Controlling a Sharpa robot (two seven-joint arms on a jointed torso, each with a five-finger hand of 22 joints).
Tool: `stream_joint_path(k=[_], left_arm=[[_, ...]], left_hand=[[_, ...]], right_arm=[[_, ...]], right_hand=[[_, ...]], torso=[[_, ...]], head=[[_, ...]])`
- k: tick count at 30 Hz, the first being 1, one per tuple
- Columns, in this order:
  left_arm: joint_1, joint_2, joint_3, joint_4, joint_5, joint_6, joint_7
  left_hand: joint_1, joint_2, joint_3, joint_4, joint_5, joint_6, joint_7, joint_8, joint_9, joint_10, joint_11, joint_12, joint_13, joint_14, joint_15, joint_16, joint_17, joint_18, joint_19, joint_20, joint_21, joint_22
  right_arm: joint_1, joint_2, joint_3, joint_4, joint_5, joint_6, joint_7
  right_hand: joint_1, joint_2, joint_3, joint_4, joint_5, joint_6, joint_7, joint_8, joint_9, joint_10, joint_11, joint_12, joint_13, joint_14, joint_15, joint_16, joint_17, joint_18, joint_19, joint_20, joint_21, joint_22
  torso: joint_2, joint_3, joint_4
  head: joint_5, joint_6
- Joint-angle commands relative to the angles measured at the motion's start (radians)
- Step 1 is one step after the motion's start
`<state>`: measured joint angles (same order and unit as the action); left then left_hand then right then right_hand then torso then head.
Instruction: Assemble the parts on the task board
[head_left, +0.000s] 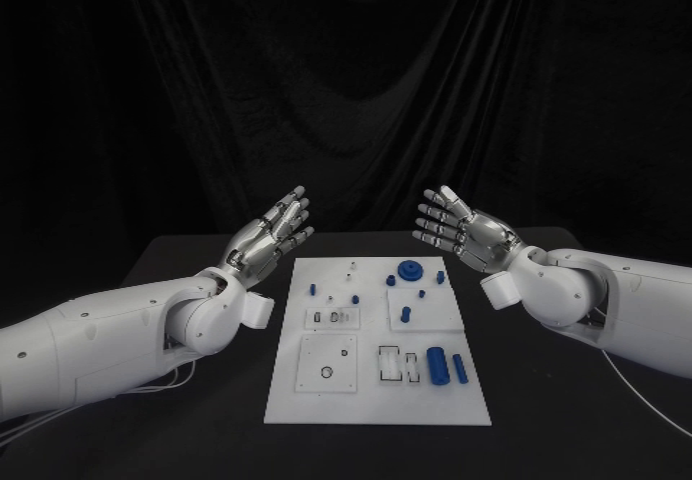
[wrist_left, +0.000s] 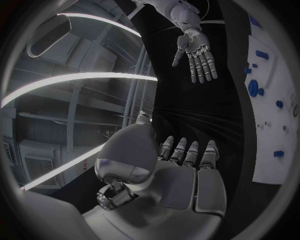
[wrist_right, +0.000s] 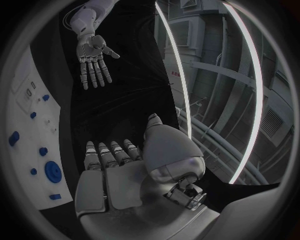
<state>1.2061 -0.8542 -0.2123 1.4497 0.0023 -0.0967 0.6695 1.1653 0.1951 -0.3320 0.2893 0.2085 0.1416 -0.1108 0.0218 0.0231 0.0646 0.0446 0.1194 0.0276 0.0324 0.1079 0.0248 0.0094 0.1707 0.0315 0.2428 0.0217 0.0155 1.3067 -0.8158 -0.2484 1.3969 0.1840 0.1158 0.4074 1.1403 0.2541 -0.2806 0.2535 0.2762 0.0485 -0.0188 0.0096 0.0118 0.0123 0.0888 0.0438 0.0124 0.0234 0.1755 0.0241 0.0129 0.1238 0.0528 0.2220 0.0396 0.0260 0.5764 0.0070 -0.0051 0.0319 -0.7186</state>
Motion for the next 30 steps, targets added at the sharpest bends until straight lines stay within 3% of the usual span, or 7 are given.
stream_joint_path(k=[1, 5, 12, 22, 23, 26, 30], left_arm=[[0.002, -0.04, 0.001, 0.029, -0.098, -0.079, 0.097], [0.003, -0.089, 0.001, 0.056, -0.139, -0.116, 0.111], [0.005, -0.133, 0.001, 0.099, -0.178, -0.151, 0.121], [0.023, -0.195, 0.001, 0.183, -0.257, -0.209, 0.136], [0.025, -0.201, 0.001, 0.191, -0.26, -0.211, 0.137], [0.028, -0.215, 0.001, 0.213, -0.263, -0.216, 0.138], [0.032, -0.228, 0.001, 0.234, -0.266, -0.218, 0.142]], left_hand=[[-0.004, -0.016, 0.001, 0.002, 0.01, 0.027, 0.015, 0.005, 0.003, 0.015, 0.015, 0.03, 0.003, 0.055, 0.034, 0.044, 0.016, 0.012, 0.06, 0.041, 0.04, 0.02], [0.007, -0.02, 0.007, 0.002, 0.023, 0.049, 0.021, 0.008, 0.005, 0.028, 0.022, 0.049, 0.006, 0.095, 0.043, 0.074, 0.022, 0.012, 0.117, 0.046, 0.076, 0.035], [0.028, -0.022, 0.015, 0.001, 0.049, 0.083, 0.038, 0.012, 0.009, 0.045, 0.033, 0.069, 0.008, 0.142, 0.057, 0.109, 0.028, 0.009, 0.153, 0.049, 0.096, 0.041], [0.063, -0.013, 0.021, 0.002, 0.127, 0.115, 0.058, 0.014, 0.011, 0.075, 0.054, 0.093, 0.011, 0.211, 0.078, 0.164, 0.036, 0.001, 0.201, 0.051, 0.122, 0.045], [0.069, -0.013, 0.022, 0.001, 0.137, 0.119, 0.06, 0.014, 0.012, 0.077, 0.055, 0.094, 0.011, 0.216, 0.08, 0.169, 0.036, -0.001, 0.205, 0.051, 0.124, 0.045], [0.077, -0.012, 0.024, 0.001, 0.148, 0.121, 0.063, 0.014, 0.012, 0.078, 0.058, 0.094, 0.011, 0.221, 0.085, 0.174, 0.037, -0.004, 0.21, 0.051, 0.126, 0.045], [0.083, -0.01, 0.025, 0.001, 0.157, 0.13, 0.067, 0.015, 0.013, 0.081, 0.061, 0.094, 0.011, 0.227, 0.09, 0.179, 0.037, -0.008, 0.216, 0.051, 0.129, 0.045]], right_arm=[[0.023, -0.014, 0.001, 0.011, -0.145, 0.002, -0.044], [0.068, -0.039, 0.001, 0.032, -0.27, -0.041, -0.102], [0.153, -0.064, 0.001, 0.055, -0.661, -0.107, -0.222], [0.223, -0.028, 0.001, 0.085, -1.365, -0.15, -0.45], [0.226, -0.023, 0.001, 0.088, -1.438, -0.159, -0.463], [0.23, -0.01, 0.001, 0.095, -1.602, -0.173, -0.492], [0.235, 0.014, 0.001, 0.09, -1.766, -0.177, -0.505]], right_hand=[[0.074, -0.01, 0.012, -0.034, 0.041, 0.027, 0.031, 0.009, 0.005, 0.016, 0.032, 0.04, 0.007, 0.081, 0.028, 0.054, 0.024, 0.02, 0.233, 0.051, 0.143, 0.074], [0.203, -0.033, 0.037, -0.124, 0.092, 0.142, 0.103, 0.039, 0.025, 0.147, 0.1, 0.199, 0.034, 0.594, 0.047, 0.288, 0.112, 0.024, 0.65, 0.064, 0.357, 0.161], [0.298, -0.049, 0.035, -0.18, 0.079, 0.409, 0.165, 0.085, 0.062, 0.38, 0.087, 0.356, 0.046, 0.904, -0.044, 0.337, 0.118, 0.061, 0.905, 0.012, 0.426, 0.174], [0.394, -0.1, 0.123, -0.268, -0.035, 0.744, 0.129, 0.114, 0.108, 0.684, 0.031, 0.334, 0.054, 1.262, -0.165, 0.553, 0.219, 0.059, 1.188, -0.113, 0.648, 0.309], [0.389, -0.109, 0.147, -0.273, -0.024, 0.763, 0.097, 0.108, 0.113, 0.744, 0.016, 0.328, 0.051, 1.301, -0.183, 0.622, 0.255, 0.059, 1.22, -0.132, 0.719, 0.357], [0.36, -0.141, 0.209, -0.273, -0.017, 0.803, 0.081, 0.087, 0.127, 0.811, 0.003, 0.272, 0.051, 1.329, -0.197, 0.774, 0.34, 0.009, 1.289, -0.149, 1.053, 0.777], [0.311, -0.197, 0.302, -0.267, -0.021, 0.812, 0.089, 0.056, 0.132, 0.858, -0.001, 0.21, 0.054, 1.373, -0.21, 0.981, 0.545, -0.038, 1.346, -0.147, 1.29, 1.107]], torso=[[0.018, -0.0005, 0.0027], [0.036, 0.0012, 0.0095], [0.074, 0.0007, 0.0365], [0.126, -0.0055, 0.0486], [0.128, -0.0055, 0.0492], [0.139, -0.0071, 0.0532], [0.148, -0.0088, 0.0562]], head=[[-0.01, -0.027], [-0.016, -0.046], [-0.033, -0.067], [-0.054, -0.064], [-0.055, -0.063], [-0.06, -0.062], [-0.059, -0.063]])
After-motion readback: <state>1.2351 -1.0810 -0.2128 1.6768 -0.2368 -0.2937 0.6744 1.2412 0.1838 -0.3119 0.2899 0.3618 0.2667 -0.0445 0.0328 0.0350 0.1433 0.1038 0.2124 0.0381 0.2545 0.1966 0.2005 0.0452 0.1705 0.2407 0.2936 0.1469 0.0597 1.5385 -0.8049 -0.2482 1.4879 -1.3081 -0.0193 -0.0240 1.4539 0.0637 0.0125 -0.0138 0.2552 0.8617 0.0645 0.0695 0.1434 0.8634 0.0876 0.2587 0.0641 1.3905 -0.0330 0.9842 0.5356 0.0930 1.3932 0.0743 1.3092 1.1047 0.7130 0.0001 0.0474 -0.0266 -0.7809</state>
